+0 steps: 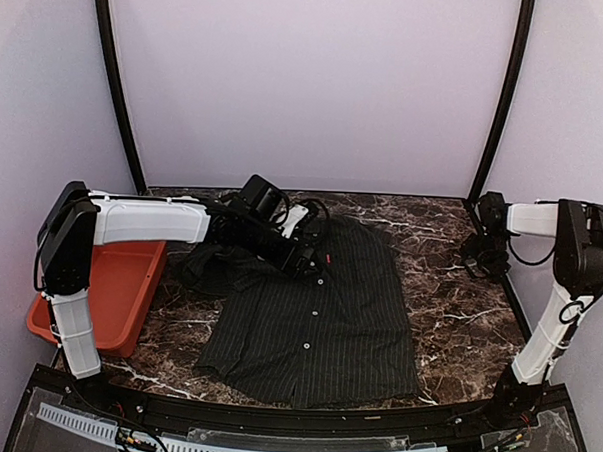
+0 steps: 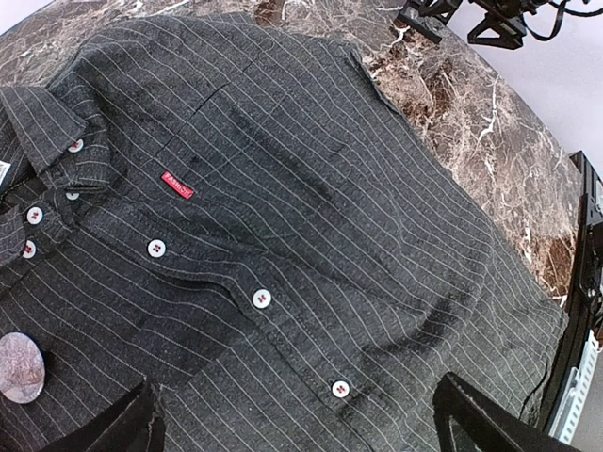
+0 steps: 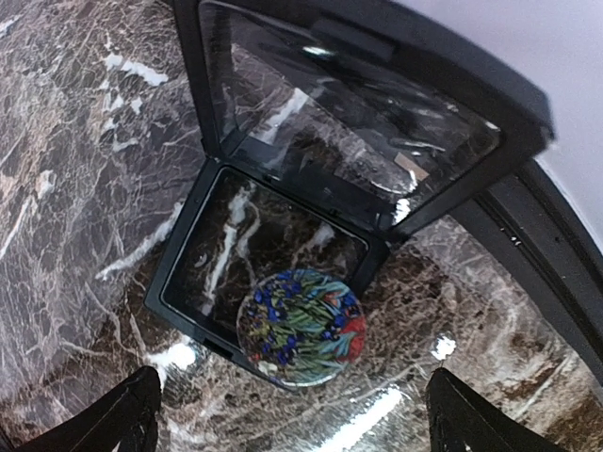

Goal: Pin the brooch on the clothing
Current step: Pick up the brooch from the brooch box.

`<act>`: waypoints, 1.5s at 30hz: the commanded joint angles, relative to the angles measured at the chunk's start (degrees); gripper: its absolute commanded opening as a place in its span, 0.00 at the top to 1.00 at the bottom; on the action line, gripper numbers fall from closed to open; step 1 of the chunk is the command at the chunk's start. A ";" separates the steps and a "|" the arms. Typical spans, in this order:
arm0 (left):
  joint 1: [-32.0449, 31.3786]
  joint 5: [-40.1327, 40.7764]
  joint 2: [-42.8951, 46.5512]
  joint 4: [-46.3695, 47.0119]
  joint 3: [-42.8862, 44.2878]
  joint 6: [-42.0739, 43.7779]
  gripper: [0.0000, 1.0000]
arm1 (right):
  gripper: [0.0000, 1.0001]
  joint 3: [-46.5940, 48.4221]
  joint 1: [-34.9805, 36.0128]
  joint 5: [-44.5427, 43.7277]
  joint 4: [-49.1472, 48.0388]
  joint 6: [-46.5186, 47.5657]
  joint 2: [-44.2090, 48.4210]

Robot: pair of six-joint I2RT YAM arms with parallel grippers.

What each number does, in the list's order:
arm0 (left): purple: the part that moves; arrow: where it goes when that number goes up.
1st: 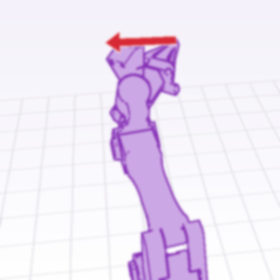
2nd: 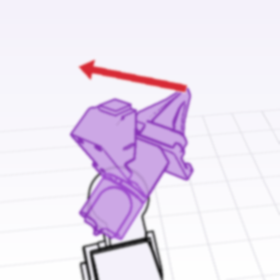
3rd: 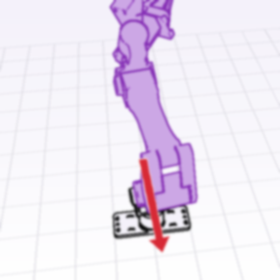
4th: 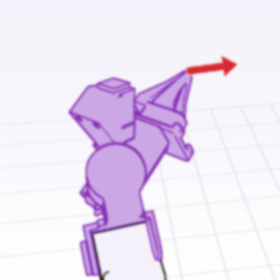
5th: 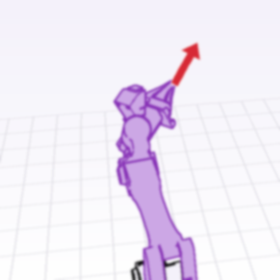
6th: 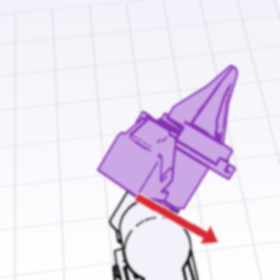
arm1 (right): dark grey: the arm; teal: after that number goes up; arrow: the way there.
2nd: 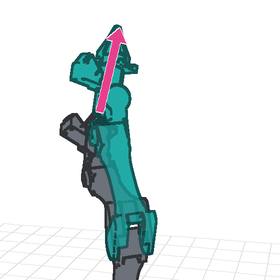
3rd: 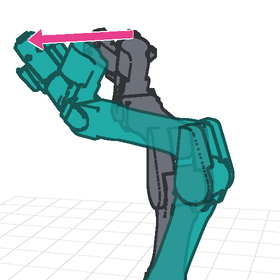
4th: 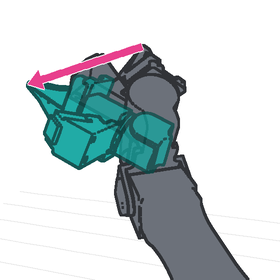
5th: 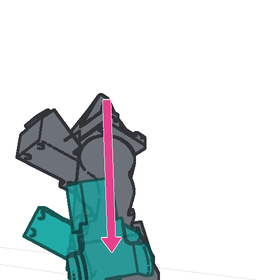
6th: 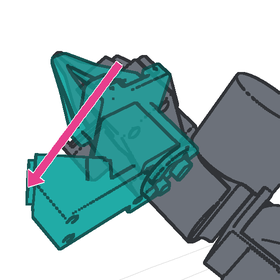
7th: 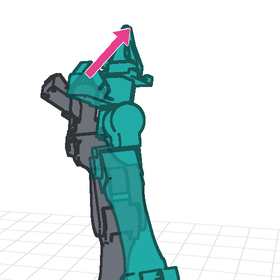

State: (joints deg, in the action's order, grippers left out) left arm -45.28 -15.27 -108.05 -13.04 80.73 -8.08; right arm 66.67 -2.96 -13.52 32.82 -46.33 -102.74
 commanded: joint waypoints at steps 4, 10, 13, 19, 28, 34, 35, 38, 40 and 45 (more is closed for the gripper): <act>-0.25 -1.46 3.10 0.67 -1.21 -0.57 0.01 | 0.05 2.12 -0.72 -0.17 -2.06 -4.48 -3.61; -0.25 -1.76 2.80 0.48 -1.11 -0.52 0.01 | 0.05 1.68 -1.78 -0.81 -2.30 -5.52 -3.21; -0.25 -1.98 2.60 0.39 -1.03 -0.72 0.01 | 0.05 1.27 -2.44 -0.47 -2.76 -5.51 -3.04; -0.31 -1.88 2.46 0.34 -1.03 -0.70 0.01 | 0.08 1.21 -3.10 0.78 -3.68 -5.02 -4.47; -0.43 -1.52 2.17 0.13 -1.10 -0.49 0.01 | 0.15 1.27 -3.43 1.56 -5.12 -5.09 -5.90; -0.59 -1.36 1.93 0.04 -1.06 -0.45 0.01 | 0.19 1.44 -3.63 2.08 -5.39 -4.92 -6.92; -0.60 -1.39 1.90 0.03 -1.08 -0.45 0.01 | 0.21 1.30 -3.67 2.17 -5.55 -4.92 -7.02; -0.69 -1.35 1.75 0.04 -1.07 -0.45 0.01 | 0.24 0.93 -3.72 2.50 -5.91 -4.87 -7.01; -0.69 -1.34 1.72 0.03 -1.04 -0.46 0.01 | 0.28 0.75 -3.80 2.82 -6.13 -4.83 -7.04; -0.80 -1.34 1.46 -0.01 -0.97 -0.45 0.01 | 0.33 0.10 -4.06 3.75 -6.92 -4.79 -7.10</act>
State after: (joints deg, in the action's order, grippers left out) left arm -45.67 -16.53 -107.96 -12.47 80.40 -8.25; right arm 67.70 -6.50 -11.81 27.46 -51.05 -107.81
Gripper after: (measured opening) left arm 0.990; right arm 0.698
